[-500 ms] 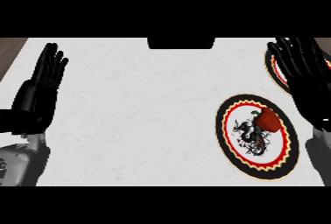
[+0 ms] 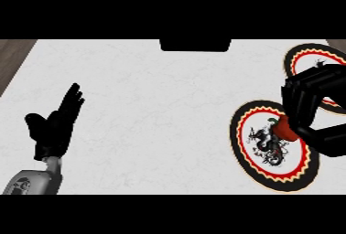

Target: Pick the bell pepper from the plate and place it in the plate

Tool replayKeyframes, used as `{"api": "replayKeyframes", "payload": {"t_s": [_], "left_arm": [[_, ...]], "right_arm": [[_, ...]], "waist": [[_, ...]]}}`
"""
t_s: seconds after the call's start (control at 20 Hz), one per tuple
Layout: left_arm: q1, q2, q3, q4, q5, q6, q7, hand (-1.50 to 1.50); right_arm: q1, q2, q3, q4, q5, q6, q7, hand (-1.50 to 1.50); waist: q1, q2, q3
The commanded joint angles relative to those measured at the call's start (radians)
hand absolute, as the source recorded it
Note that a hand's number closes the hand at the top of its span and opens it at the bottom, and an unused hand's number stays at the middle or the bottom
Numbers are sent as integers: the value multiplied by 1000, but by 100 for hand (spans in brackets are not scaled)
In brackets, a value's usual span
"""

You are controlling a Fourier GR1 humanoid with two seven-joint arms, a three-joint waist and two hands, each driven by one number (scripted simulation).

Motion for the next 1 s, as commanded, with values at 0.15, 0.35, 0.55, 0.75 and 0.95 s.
{"api": "replayKeyframes", "payload": {"t_s": [0.15,0.35,0.55,0.75,0.95], "left_arm": [[51,-51,-57,40,-29,22,24,0],[51,-60,-68,32,-42,33,24,0],[41,-71,-79,47,-35,23,51,0],[37,-77,-88,61,-61,42,46,0],[26,-98,-90,81,-64,50,37,0]], "right_arm": [[186,27,-6,329,74,122,-277,150],[178,9,24,432,-3,388,-441,-150],[122,-96,71,368,202,396,-540,-150],[31,-167,91,340,392,229,-606,-150],[12,-223,170,380,568,92,-742,-150]], "waist": [[25,44,12],[43,27,10],[34,16,10],[43,14,7],[47,19,6]]}}
